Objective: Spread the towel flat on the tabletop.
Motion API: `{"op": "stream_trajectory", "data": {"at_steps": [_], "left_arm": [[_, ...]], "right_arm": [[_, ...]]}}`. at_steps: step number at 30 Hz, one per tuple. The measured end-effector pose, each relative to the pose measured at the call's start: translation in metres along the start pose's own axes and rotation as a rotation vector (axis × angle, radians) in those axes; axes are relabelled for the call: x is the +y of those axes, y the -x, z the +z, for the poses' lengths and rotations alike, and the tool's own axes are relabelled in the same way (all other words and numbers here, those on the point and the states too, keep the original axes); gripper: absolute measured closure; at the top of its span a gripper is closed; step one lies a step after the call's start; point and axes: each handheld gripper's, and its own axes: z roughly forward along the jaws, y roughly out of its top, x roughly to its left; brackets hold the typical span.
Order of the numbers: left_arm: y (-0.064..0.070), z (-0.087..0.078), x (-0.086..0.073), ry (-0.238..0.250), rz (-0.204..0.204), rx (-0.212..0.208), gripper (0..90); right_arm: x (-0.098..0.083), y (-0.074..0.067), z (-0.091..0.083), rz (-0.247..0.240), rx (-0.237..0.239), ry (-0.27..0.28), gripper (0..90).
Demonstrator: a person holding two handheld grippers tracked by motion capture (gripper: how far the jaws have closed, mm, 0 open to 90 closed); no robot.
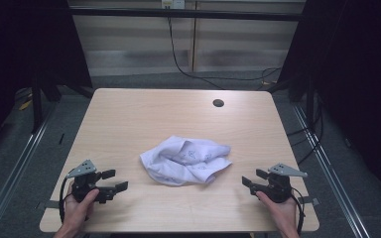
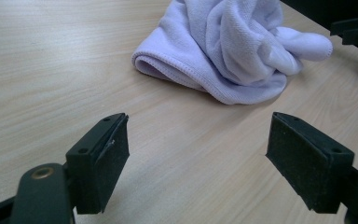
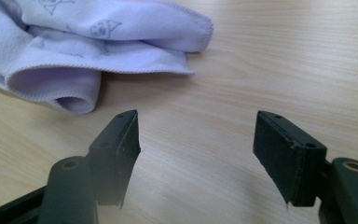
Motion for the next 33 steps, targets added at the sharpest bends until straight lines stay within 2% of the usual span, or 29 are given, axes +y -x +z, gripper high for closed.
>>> {"op": "stream_trajectory", "data": {"at_steps": [3, 6, 8, 11, 12, 13, 15, 18, 19, 20, 22, 25, 26, 27, 31, 32, 33], "left_arm": [[-0.001, 0.001, 0.001, 0.006, -0.005, -0.01, 20.4], [-0.003, 0.002, 0.001, 0.009, -0.01, -0.011, 20.3], [-0.003, 0.003, 0.001, 0.003, -0.011, -0.006, 20.3], [-0.002, 0.002, 0.001, -0.001, -0.006, -0.001, 20.4], [-0.001, 0.002, 0.0, -0.001, -0.003, -0.002, 20.4], [0.001, 0.0, 0.0, -0.001, 0.011, -0.005, 20.4], [0.001, 0.0, 0.0, 0.001, 0.017, -0.005, 20.4], [0.002, -0.002, 0.0, 0.009, 0.013, -0.012, 20.4], [0.001, -0.001, 0.0, 0.006, 0.013, -0.009, 20.4], [0.0, -0.001, 0.0, 0.007, 0.009, -0.009, 20.4], [-0.002, 0.0, 0.001, 0.01, 0.003, -0.008, 20.4], [-0.002, -0.001, 0.001, 0.01, 0.001, -0.003, 20.5], [-0.002, -0.001, 0.001, 0.012, 0.002, -0.001, 20.5], [-0.002, -0.002, 0.001, 0.015, 0.002, -0.002, 20.5], [-0.001, -0.003, 0.001, 0.019, 0.005, -0.004, 20.6], [-0.001, -0.003, 0.001, 0.019, 0.005, -0.004, 20.6], [-0.001, -0.003, 0.001, 0.02, 0.005, -0.005, 20.6]], "right_arm": [[0.0, -0.005, 0.001, -0.021, 0.008, -0.007, 31.4], [0.004, -0.012, 0.002, -0.029, 0.056, -0.017, 31.4], [0.006, -0.014, 0.001, -0.029, 0.068, -0.015, 31.4], [0.016, -0.024, 0.001, -0.063, 0.124, -0.012, 31.4], [0.016, -0.024, 0.001, -0.063, 0.124, -0.012, 31.4], [0.023, -0.032, 0.004, -0.08, 0.16, -0.015, 31.1], [0.028, -0.038, 0.008, -0.103, 0.183, -0.022, 29.1], [0.04, -0.047, 0.019, -0.11, 0.229, -0.019, 25.4], [0.04, -0.047, 0.019, -0.11, 0.229, -0.019, 25.4], [0.049, -0.054, 0.03, -0.128, 0.256, -0.03, 22.9], [0.057, -0.061, 0.044, -0.142, 0.278, -0.037, 19.9], [0.069, -0.07, 0.067, -0.158, 0.316, -0.058, 18.9], [0.069, -0.07, 0.067, -0.158, 0.316, -0.058, 18.9], [0.074, -0.076, 0.08, -0.175, 0.327, -0.078, 18.8], [0.073, -0.086, 0.103, -0.209, 0.354, -0.128, 18.8], [0.073, -0.086, 0.103, -0.209, 0.354, -0.128, 18.8], [0.068, -0.089, 0.114, -0.221, 0.359, -0.157, 18.1]]}}
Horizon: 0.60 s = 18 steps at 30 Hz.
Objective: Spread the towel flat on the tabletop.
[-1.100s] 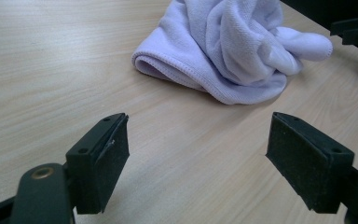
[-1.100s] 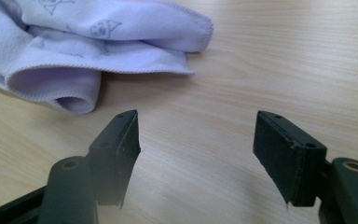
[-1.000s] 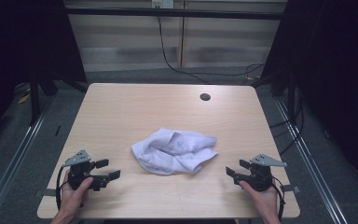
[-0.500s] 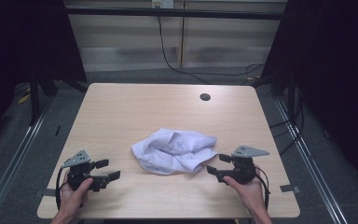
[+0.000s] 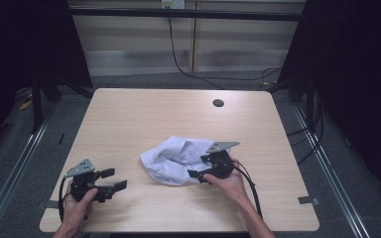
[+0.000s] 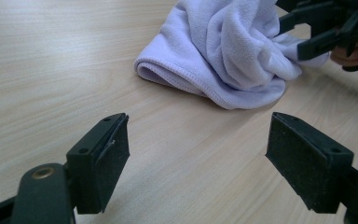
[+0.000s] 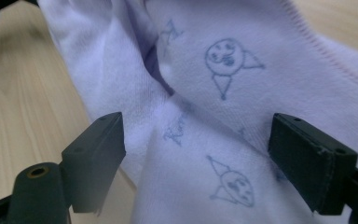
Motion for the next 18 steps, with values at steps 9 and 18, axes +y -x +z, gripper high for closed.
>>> {"op": "stream_trajectory", "data": {"at_steps": [9, 18], "left_arm": [[-0.001, 0.002, 0.003, -0.004, 0.016, 0.011, 20.9], [0.007, 0.017, 0.023, -0.015, 0.067, -0.001, 21.3]], "right_arm": [[-0.008, -0.004, 0.024, -0.062, -0.059, -0.057, 30.4], [-0.011, -0.01, 0.025, -0.085, -0.001, -0.039, 71.2]]}}
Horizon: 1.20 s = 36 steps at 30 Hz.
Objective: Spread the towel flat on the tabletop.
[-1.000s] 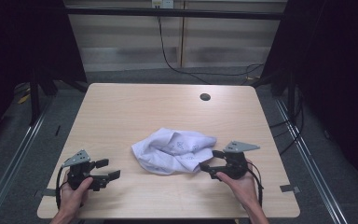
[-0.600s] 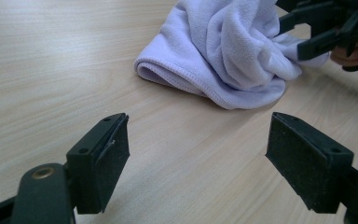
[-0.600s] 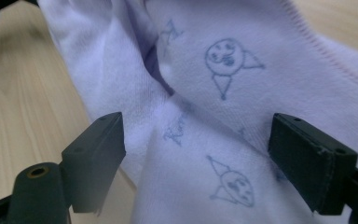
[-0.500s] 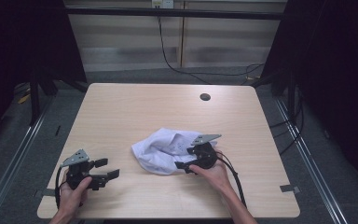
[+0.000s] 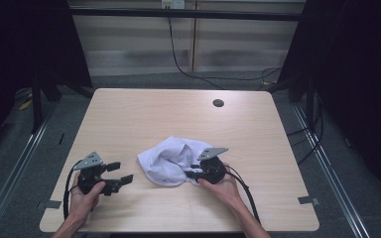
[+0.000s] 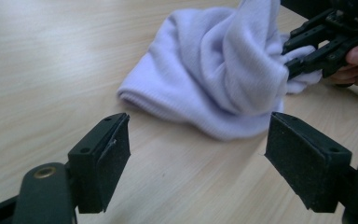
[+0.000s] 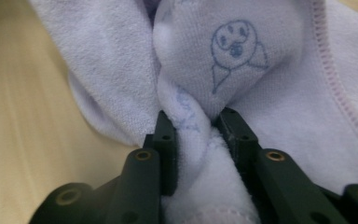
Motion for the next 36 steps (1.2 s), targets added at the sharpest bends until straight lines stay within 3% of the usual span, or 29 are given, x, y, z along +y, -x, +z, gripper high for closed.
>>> {"op": "stream_trajectory", "data": {"at_steps": [2, 9, 10, 13, 14, 15, 16, 18, 19, 21, 22, 23, 25, 26, 27, 31, 32, 34, 36], "left_arm": [[0.006, 0.002, 0.006, 0.005, 0.017, -0.035, 21.5], [0.015, 0.007, 0.019, 0.011, 0.048, -0.071, 21.6], [0.016, 0.009, 0.024, 0.012, 0.053, -0.08, 21.8], [0.022, 0.02, 0.038, 0.016, 0.063, -0.115, 22.7], [0.023, 0.023, 0.041, 0.016, 0.072, -0.126, 22.9], [0.025, 0.026, 0.043, 0.022, 0.072, -0.135, 22.9], [0.028, 0.032, 0.047, 0.02, 0.081, -0.149, 23.5], [0.033, 0.04, 0.053, 0.023, 0.079, -0.165, 23.6], [0.035, 0.042, 0.055, 0.03, 0.077, -0.179, 25.7], [0.048, 0.051, 0.062, 0.005, 0.129, -0.207, 25.7], [0.05, 0.055, 0.063, -0.004, 0.137, -0.225, 25.9], [0.05, 0.055, 0.063, -0.004, 0.137, -0.225, 25.9], [0.051, 0.071, 0.059, -0.068, 0.13, -0.235, 25.3], [0.051, 0.071, 0.059, -0.068, 0.13, -0.235, 24.8], [0.049, 0.083, 0.05, -0.112, 0.119, -0.248, 24.8], [0.048, 0.091, 0.04, -0.151, 0.129, -0.237, 31.5], [0.046, 0.091, 0.038, -0.164, 0.133, -0.241, 35.5], [0.044, 0.091, 0.038, -0.171, 0.128, -0.239, 46.7], [0.042, 0.09, 0.035, -0.188, 0.125, -0.239, 54.4]], "right_arm": [[0.001, -0.009, 0.002, -0.027, 0.047, -0.015, 72.6], [0.002, -0.034, 0.001, -0.11, 0.122, -0.066, 73.4], [0.0, -0.043, 0.0, -0.129, 0.156, -0.074, 73.5], [-0.003, -0.049, -0.003, -0.141, 0.173, -0.087, 72.4], [-0.004, -0.053, -0.007, -0.143, 0.168, -0.088, 65.6], [-0.004, -0.053, -0.007, -0.143, 0.168, -0.088, 65.6], [-0.006, -0.055, -0.014, -0.138, 0.158, -0.074, 53.7], [-0.007, -0.055, -0.018, -0.126, 0.152, -0.058, 48.8], [-0.008, -0.053, -0.029, -0.086, 0.119, -0.03, 43.2], [-0.011, -0.051, -0.042, -0.058, 0.105, 0.005, 41.0], [-0.013, -0.05, -0.047, -0.052, 0.103, 0.014, 40.4], [-0.017, -0.05, -0.051, -0.042, 0.097, 0.017, 39.1], [-0.025, -0.048, -0.055, -0.023, 0.091, 0.014, 38.3], [-0.029, -0.046, -0.055, -0.014, 0.077, 0.006, 37.2], [-0.032, -0.045, -0.053, -0.002, 0.083, 0.001, 37.1], [-0.035, -0.045, -0.045, 0.004, 0.105, -0.016, 37.8], [-0.035, -0.047, -0.036, -0.005, 0.111, -0.029, 37.7], [-0.033, -0.047, -0.031, -0.019, 0.095, -0.028, 43.6], [-0.03, -0.042, -0.028, 0.002, 0.101, -0.014, 59.0]]}}
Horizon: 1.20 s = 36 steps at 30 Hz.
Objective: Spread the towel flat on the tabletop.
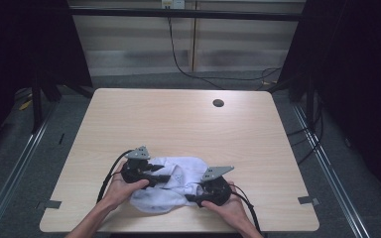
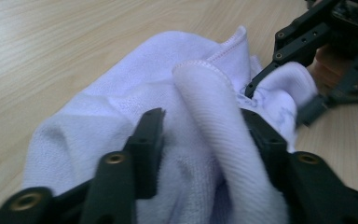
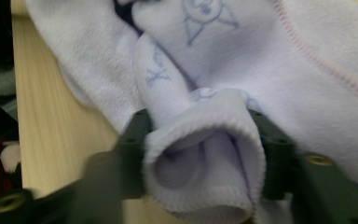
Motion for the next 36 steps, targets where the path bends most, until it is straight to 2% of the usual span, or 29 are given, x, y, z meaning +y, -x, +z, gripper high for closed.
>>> {"op": "stream_trajectory", "data": {"at_steps": [1, 2, 3, 5, 7, 8, 9, 10, 11, 13, 14, 15, 17, 19, 20, 23, 24, 27, 29, 30, 31, 32, 33, 36], "left_arm": [[0.0, -0.002, -0.001, 0.005, 0.005, 0.002, 54.4], [-0.001, -0.007, 0.0, 0.03, -0.01, -0.004, 61.5], [-0.001, -0.007, 0.0, 0.03, -0.01, -0.004, 63.8], [-0.004, -0.017, 0.0, 0.072, -0.028, 0.0, 66.4], [-0.005, -0.02, 0.001, 0.083, -0.03, -0.003, 67.4], [-0.006, -0.024, 0.002, 0.101, -0.036, -0.004, 67.4], [-0.007, -0.033, 0.003, 0.147, -0.054, -0.001, 72.0], [-0.009, -0.038, 0.003, 0.17, -0.066, -0.004, 73.6], [-0.009, -0.038, 0.003, 0.17, -0.066, -0.004, 76.8], [-0.012, -0.049, 0.003, 0.198, -0.077, 0.027, 78.6], [-0.014, -0.053, 0.003, 0.212, -0.088, 0.032, 79.5], [-0.015, -0.056, 0.003, 0.229, -0.098, 0.03, 79.5], [-0.018, -0.069, 0.004, 0.283, -0.115, 0.04, 80.2], [-0.019, -0.08, 0.006, 0.315, -0.114, 0.058, 80.6], [-0.019, -0.092, 0.006, 0.351, -0.118, 0.079, 80.7], [-0.022, -0.107, 0.01, 0.394, -0.13, 0.104, 80.8], [-0.022, -0.107, 0.01, 0.394, -0.13, 0.104, 80.8], [-0.025, -0.121, 0.019, 0.422, -0.134, 0.111, 80.7], [-0.026, -0.127, 0.028, 0.432, -0.121, 0.137, 80.7], [-0.026, -0.129, 0.031, 0.437, -0.121, 0.142, 80.8], [-0.026, -0.131, 0.035, 0.445, -0.122, 0.144, 80.8], [-0.026, -0.134, 0.04, 0.452, -0.117, 0.159, 80.8], [-0.027, -0.137, 0.046, 0.459, -0.114, 0.17, 80.8], [-0.033, -0.15, 0.068, 0.505, -0.107, 0.209, 80.8]], "right_arm": [[0.0, 0.0, 0.0, 0.0, 0.0, 0.0, 59.0], [0.001, 0.005, 0.0, 0.027, 0.005, 0.017, 69.2], [0.001, 0.006, -0.001, 0.034, 0.001, 0.023, 72.2], [0.004, 0.007, -0.006, 0.043, -0.008, 0.044, 75.1], [0.008, 0.009, -0.014, 0.048, -0.019, 0.08, 75.5], [0.008, 0.009, -0.014, 0.048, -0.019, 0.08, 75.5], [0.013, 0.011, -0.024, 0.056, -0.035, 0.113, 75.8], [0.014, 0.012, -0.027, 0.062, -0.039, 0.124, 75.8], [0.015, 0.014, -0.032, 0.072, -0.046, 0.141, 76.3], [0.017, 0.016, -0.037, 0.076, -0.064, 0.155, 76.8], [0.019, 0.021, -0.048, 0.095, -0.09, 0.179, 77.3], [0.019, 0.021, -0.048, 0.095, -0.09, 0.179, 77.3], [0.022, 0.028, -0.061, 0.11, -0.121, 0.211, 77.8], [0.024, 0.032, -0.069, 0.125, -0.144, 0.23, 78.0], [0.026, 0.035, -0.073, 0.13, -0.159, 0.237, 78.2], [0.035, 0.042, -0.087, 0.139, -0.194, 0.257, 78.8], [0.035, 0.042, -0.087, 0.139, -0.194, 0.257, 78.8], [0.054, 0.04, -0.106, 0.113, -0.233, 0.303, 79.2], [0.067, 0.038, -0.116, 0.1, -0.247, 0.333, 79.3], [0.08, 0.038, -0.123, 0.088, -0.262, 0.353, 79.4], [0.08, 0.038, -0.123, 0.088, -0.262, 0.353, 79.4], [0.091, 0.04, -0.127, 0.085, -0.278, 0.364, 79.5], [0.091, 0.04, -0.127, 0.085, -0.278, 0.364, 79.5], [0.118, 0.046, -0.133, 0.071, -0.302, 0.385, 79.7]]}}
